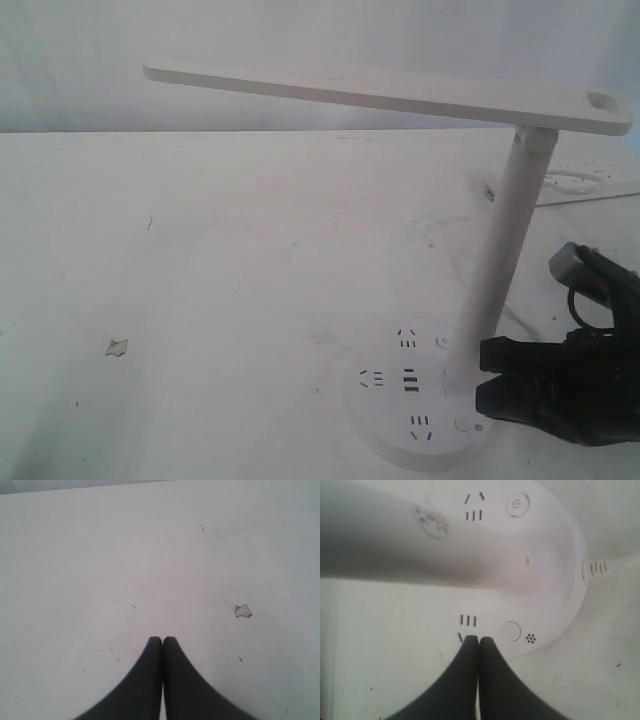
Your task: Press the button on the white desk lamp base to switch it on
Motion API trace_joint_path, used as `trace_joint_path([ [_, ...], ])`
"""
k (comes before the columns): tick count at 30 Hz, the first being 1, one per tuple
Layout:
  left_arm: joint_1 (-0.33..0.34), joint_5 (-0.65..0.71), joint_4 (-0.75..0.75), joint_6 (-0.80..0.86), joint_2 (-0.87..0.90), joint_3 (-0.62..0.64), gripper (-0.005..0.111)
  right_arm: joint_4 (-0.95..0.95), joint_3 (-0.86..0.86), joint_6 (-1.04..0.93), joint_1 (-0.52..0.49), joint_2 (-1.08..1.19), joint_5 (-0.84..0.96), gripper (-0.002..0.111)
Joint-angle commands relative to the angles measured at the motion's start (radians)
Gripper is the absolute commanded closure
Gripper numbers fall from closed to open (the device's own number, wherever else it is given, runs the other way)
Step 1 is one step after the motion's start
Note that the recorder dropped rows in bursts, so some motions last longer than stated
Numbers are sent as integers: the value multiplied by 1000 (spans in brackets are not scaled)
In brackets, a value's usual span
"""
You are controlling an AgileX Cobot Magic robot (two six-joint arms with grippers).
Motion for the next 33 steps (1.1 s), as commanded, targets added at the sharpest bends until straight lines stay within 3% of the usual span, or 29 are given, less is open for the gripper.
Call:
trace_joint_path([
  [1,-8,-4,0,0,-3,2,107,18,8,-18,1,2,-10,108],
  [25,-8,-4,0,0,-3,2,107,64,8,-70,1,61,-40,108],
  [33,-8,-4,0,0,-3,2,107,193,8,-201,1,86,-23,108],
])
